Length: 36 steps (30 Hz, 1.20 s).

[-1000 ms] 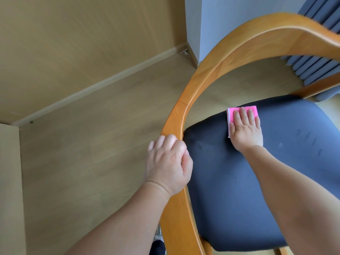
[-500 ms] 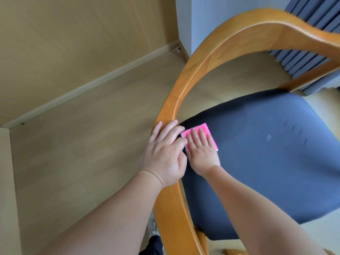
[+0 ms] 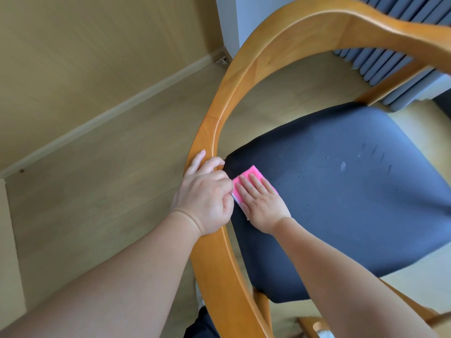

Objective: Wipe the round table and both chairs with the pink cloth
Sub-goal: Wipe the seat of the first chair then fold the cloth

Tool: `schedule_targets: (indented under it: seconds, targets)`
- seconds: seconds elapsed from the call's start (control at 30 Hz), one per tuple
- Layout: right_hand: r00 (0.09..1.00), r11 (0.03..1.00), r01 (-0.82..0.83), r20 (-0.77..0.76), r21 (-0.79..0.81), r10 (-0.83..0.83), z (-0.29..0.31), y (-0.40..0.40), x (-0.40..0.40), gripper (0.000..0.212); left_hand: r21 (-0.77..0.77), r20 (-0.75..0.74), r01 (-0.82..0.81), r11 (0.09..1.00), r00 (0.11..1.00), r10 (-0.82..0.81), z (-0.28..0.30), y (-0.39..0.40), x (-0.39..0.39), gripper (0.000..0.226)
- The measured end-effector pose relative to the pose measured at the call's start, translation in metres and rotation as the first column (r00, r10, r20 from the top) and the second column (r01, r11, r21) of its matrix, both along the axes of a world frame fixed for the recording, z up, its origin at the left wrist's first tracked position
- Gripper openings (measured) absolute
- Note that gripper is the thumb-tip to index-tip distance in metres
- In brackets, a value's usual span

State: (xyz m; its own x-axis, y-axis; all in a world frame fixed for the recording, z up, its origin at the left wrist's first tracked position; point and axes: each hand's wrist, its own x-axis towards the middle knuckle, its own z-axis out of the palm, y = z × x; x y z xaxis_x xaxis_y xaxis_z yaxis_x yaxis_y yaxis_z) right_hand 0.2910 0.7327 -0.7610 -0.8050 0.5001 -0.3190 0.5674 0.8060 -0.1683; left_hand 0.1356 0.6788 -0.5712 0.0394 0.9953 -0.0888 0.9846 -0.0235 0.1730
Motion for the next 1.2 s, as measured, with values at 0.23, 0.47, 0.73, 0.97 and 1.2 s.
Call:
schedule_targets:
  seconds: [0.23,0.47,0.73,0.97,1.2]
  targets:
    - [0.998,0.996,0.068,0.002,0.062,-0.068,-0.005,0.032,0.045,0.058,-0.04,-0.06,0.182,0.982,0.981,-0.184,0.002,0.003,-0.001,0.036]
    - [0.918,0.917,0.396,-0.011,0.042,-0.396,0.001,0.069,0.086,0.063,-0.093,-0.103,0.235,0.967,0.964,-0.244,0.006,0.005,-0.001,0.038]
    - [0.821,0.822,0.57,0.036,0.024,-0.57,-0.002,0.069,0.094,0.06,-0.063,-0.093,0.238,0.969,0.965,-0.244,0.003,0.004,-0.001,0.039]
    - [0.816,0.818,0.574,0.07,0.015,-0.574,-0.004,0.026,0.074,0.062,-0.054,-0.084,0.252,0.966,0.963,-0.256,0.0,0.004,-0.002,0.035]
    - [0.942,0.939,0.336,0.002,-0.066,-0.337,0.003,-0.055,0.037,0.057,-0.052,-0.095,0.278,0.959,0.955,-0.282,-0.002,0.005,-0.004,0.039]
